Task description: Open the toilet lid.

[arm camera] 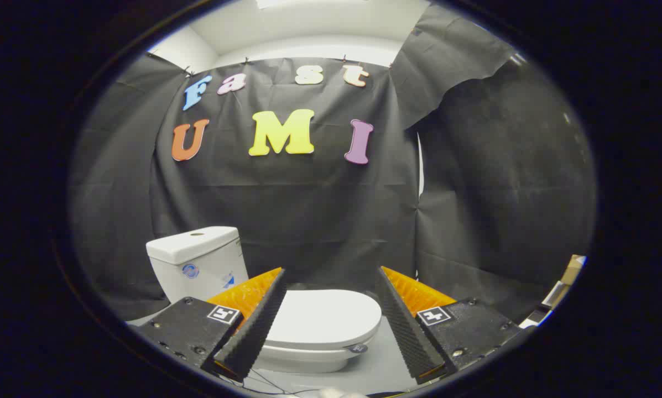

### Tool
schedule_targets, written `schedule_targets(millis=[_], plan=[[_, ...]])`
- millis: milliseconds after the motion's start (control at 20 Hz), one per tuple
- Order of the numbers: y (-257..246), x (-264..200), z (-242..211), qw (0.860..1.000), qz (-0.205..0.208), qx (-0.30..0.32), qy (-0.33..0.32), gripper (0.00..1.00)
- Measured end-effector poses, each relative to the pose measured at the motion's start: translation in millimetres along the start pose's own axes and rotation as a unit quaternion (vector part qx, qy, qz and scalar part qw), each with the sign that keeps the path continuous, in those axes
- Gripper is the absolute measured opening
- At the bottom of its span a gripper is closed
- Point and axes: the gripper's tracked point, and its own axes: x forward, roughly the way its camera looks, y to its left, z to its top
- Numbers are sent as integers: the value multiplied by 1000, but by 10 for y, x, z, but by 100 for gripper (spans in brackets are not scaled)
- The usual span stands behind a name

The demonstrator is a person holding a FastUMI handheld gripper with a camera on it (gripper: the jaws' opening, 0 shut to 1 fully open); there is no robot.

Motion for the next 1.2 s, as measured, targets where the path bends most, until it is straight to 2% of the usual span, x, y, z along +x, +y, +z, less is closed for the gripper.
schedule_targets(millis=[750,1050,1200], plan=[[-25,77,-81,1000,-3,-6,13,100],[-68,251,-84,1000,-5,-6,21,100],[-59,447,-59,1000,9,0,28,100]])
